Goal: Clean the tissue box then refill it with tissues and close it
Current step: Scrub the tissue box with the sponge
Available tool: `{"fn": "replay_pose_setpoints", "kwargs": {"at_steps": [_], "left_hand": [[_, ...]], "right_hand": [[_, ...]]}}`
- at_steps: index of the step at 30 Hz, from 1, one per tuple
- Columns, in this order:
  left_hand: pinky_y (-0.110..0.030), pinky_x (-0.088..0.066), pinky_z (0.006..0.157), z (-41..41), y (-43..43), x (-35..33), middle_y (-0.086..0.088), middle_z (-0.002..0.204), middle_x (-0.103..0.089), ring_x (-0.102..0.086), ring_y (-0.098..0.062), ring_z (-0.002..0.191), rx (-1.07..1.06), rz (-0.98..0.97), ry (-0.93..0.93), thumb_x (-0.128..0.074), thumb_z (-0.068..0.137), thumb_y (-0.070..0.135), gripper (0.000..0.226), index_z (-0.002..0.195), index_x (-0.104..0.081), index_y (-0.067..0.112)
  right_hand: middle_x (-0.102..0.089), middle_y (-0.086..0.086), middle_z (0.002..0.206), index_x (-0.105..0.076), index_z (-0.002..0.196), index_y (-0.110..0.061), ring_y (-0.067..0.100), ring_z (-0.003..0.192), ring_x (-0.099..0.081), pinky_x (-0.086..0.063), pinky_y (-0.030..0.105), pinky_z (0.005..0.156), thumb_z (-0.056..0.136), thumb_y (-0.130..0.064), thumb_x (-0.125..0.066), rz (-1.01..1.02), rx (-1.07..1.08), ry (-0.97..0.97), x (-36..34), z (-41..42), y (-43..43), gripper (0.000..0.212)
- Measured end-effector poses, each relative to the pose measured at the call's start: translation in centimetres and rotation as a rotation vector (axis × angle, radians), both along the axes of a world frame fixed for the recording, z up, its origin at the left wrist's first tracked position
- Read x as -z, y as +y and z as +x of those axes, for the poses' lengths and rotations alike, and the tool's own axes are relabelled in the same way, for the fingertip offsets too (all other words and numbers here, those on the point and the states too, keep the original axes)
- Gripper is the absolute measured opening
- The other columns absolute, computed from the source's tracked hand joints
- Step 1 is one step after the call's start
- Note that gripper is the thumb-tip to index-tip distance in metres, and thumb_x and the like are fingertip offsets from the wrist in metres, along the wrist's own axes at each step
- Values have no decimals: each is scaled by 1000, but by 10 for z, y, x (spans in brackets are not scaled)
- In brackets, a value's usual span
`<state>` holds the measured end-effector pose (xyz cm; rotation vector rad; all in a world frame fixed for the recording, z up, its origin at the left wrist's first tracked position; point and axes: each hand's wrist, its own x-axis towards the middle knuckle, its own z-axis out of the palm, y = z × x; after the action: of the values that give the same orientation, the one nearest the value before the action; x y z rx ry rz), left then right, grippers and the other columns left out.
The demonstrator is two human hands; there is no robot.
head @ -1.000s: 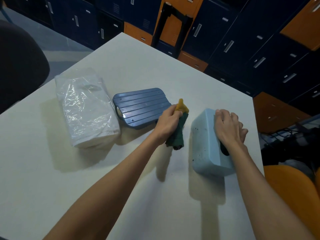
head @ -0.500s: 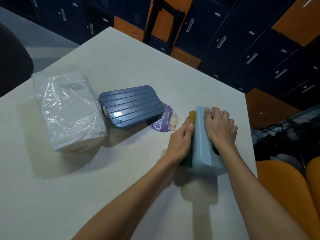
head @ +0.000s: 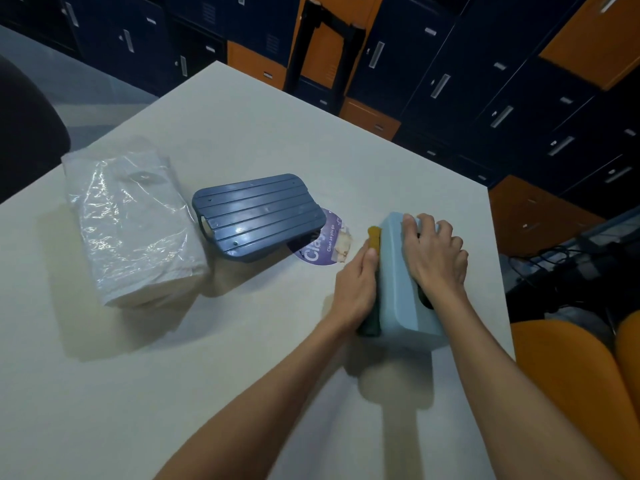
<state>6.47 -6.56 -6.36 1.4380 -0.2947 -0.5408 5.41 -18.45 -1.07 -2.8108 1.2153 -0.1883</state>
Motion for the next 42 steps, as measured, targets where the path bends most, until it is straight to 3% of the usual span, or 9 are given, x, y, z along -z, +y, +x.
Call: {"fn": "replay_pose_setpoints", "kwargs": {"at_steps": [2,5,8,11,18,25,30,37,42], "left_hand": [[-25,-38,101,16,-11,-10,18,127,-57,-52,-6,115,-1,2,19,-30,104,35,39,137,-51,33],[-35,-37,111,21,-21,-22,8,136,-56,-51,-12,125,-25,-29,19,-33,103,37,40,138,-51,30],[-27,-27,116,-11,-9,-22,11,150,-41,-36,-3,138,-24,-83,-91,-38,104,33,43,146,-42,27],[-27,-30,115,-52,8,-6,13,152,-38,-36,-2,138,-56,-99,-154,-35,104,37,45,148,-35,31],[-31,-35,107,-19,-8,-10,7,144,-50,-49,-17,127,-97,34,66,-27,105,37,43,146,-38,36],[-23,-21,118,-98,11,2,23,151,-32,-29,9,136,-203,-101,-29,-31,104,35,40,143,-27,45],[-37,-33,112,-41,-10,-6,5,145,-48,-46,-16,130,-189,29,87,-28,105,35,43,145,-42,28],[-37,-33,114,-93,5,10,13,151,-38,-39,-6,136,-213,-85,-98,-30,103,40,46,149,-32,35],[-43,-38,108,-54,-7,3,1,140,-54,-52,-20,124,-207,63,98,-26,102,44,48,142,-45,27]], "right_hand": [[-39,12,142,-41,135,-24,35,119,-42,-31,48,99,97,-58,-14,-2,-3,-3,-1,0,0,58],[-40,13,141,-41,134,-23,36,118,-43,-32,48,98,97,-59,-14,-11,-1,-3,-1,0,-1,58],[-41,15,139,-41,132,-22,37,117,-44,-34,47,95,97,-60,-15,-36,-20,15,2,-2,-3,58],[-41,14,139,-42,131,-22,37,117,-43,-33,48,96,98,-57,-18,-15,-22,-15,2,-2,-2,54],[-40,12,142,-43,134,-23,37,120,-42,-31,47,99,99,-55,-18,4,-10,-26,-1,-3,0,55],[-43,12,139,-44,133,-23,35,118,-43,-31,47,97,99,-54,-15,3,-14,-39,2,-4,-2,54],[-41,12,141,-43,135,-23,35,120,-41,-29,46,99,99,-53,-14,19,-4,-41,1,-3,-1,55],[-42,12,139,-44,133,-22,35,119,-41,-29,47,98,99,-53,-14,21,-7,-56,3,-4,-2,55],[-42,12,139,-44,133,-22,35,119,-41,-28,47,99,99,-53,-14,28,-4,-52,2,-4,-1,56]]}}
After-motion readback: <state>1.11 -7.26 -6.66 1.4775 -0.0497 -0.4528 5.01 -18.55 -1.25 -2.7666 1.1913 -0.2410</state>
